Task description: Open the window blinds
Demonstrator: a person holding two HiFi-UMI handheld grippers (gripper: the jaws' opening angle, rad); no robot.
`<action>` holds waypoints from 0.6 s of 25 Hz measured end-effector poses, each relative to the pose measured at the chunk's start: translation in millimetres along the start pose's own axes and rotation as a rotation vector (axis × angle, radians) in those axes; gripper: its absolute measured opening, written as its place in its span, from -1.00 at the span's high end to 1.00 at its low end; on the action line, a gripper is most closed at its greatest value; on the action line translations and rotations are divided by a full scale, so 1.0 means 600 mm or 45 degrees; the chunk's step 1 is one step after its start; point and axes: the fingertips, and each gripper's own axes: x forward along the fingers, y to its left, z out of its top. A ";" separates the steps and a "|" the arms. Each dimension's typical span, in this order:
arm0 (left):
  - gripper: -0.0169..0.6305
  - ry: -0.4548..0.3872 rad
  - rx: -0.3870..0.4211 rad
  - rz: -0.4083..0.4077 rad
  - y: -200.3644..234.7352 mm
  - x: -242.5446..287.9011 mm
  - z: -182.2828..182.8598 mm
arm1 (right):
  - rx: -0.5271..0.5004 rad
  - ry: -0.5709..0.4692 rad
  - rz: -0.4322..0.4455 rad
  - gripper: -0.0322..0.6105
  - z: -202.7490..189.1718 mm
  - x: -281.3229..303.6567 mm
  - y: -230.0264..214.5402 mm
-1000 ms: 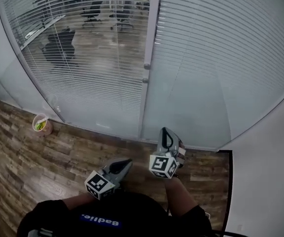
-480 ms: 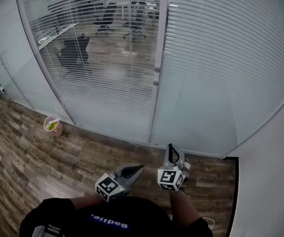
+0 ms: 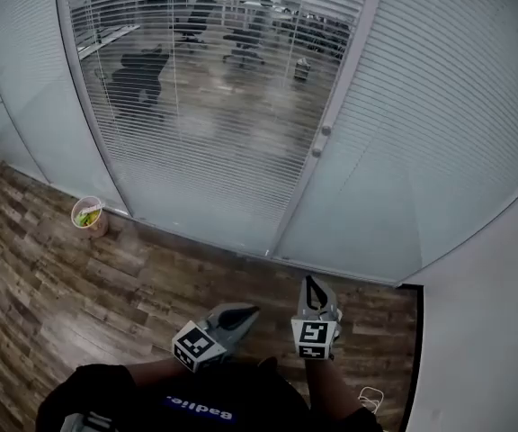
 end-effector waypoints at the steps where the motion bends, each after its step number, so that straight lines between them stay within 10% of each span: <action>1: 0.95 0.002 -0.013 -0.012 -0.002 -0.009 -0.006 | 0.029 0.007 0.012 0.89 -0.002 -0.010 0.014; 15: 0.95 -0.075 0.016 -0.039 0.036 -0.026 0.035 | 0.462 -0.108 0.225 0.89 -0.002 -0.063 0.093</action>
